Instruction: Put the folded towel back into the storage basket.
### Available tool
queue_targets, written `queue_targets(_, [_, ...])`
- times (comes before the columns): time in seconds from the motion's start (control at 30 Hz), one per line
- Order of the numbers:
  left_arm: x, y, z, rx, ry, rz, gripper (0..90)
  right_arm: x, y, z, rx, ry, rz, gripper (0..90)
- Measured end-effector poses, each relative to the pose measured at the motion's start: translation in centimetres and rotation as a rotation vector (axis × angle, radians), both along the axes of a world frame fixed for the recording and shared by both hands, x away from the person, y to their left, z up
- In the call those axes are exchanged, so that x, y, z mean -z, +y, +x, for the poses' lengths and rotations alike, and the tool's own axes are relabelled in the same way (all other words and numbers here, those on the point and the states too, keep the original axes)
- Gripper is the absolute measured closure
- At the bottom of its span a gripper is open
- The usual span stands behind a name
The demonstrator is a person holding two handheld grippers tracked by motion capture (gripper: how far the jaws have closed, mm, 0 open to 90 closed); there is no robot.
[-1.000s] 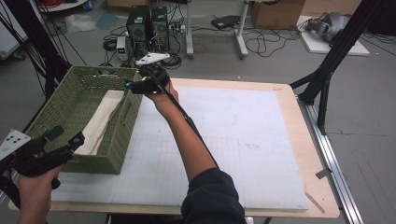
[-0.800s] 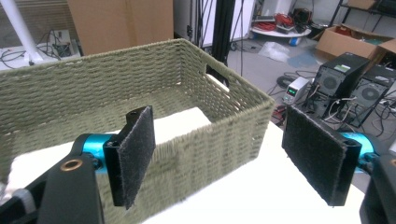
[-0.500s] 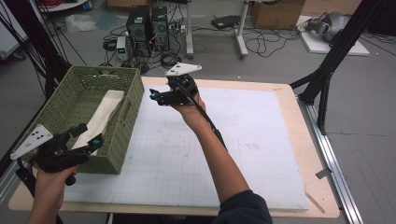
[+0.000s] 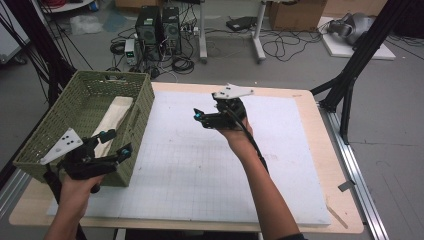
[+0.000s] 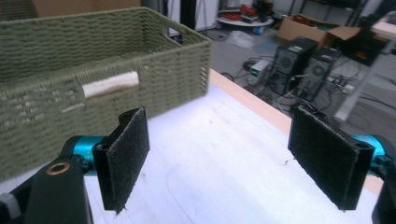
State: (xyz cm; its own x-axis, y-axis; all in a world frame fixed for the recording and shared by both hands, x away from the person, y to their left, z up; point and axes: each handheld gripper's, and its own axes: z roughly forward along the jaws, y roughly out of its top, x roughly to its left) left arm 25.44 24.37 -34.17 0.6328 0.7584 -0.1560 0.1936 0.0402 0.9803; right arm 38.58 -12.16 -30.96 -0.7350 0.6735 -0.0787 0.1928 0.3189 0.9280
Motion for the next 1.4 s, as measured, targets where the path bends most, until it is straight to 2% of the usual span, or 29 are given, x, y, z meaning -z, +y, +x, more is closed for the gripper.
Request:
queue_targets(0.1, [-0.1, -1.1, 0.3, 0.034, -0.007, 0.007, 20.6, 0.3, -1.7, -1.0, 0.025, -0.001, 0.002, 19.4])
queue_targets(0.27, [-0.4, -3.0, 0.8, 0.079, -0.005, -0.007, 18.1, 0.8, -4.9, -3.0, 0.075, -0.009, -0.010, 19.4])
queue_targets(0.53, [-0.2, -5.7, 1.6, 0.152, -0.008, 0.001, 18.2, 1.9, -10.3, -6.2, 0.177, -0.012, 0.012, 19.4])
queue_targets(0.77, [0.3, -7.3, 2.0, 0.198, -0.019, -0.004, 18.2, 2.9, -13.5, -8.2, 0.241, -0.019, 0.018, 19.3])
queue_targets(0.93, [1.0, -8.1, 2.0, 0.216, -0.034, 0.005, 18.2, 4.2, -14.9, -9.6, 0.272, -0.031, -0.007, 19.3])
queue_targets(1.0, [1.4, -8.4, 2.0, 0.224, -0.034, 0.011, 18.2, 4.8, -15.3, -10.1, 0.290, -0.036, -0.003, 19.3])
queue_targets(1.17, [2.6, -9.1, 1.9, 0.233, -0.031, 0.023, 18.4, 7.0, -16.2, -11.6, 0.353, -0.061, -0.021, 19.2])
queue_targets(1.4, [5.1, -10.7, 1.9, 0.245, -0.004, 0.075, 18.8, 10.0, -17.3, -12.7, 0.378, -0.020, -0.065, 18.9])
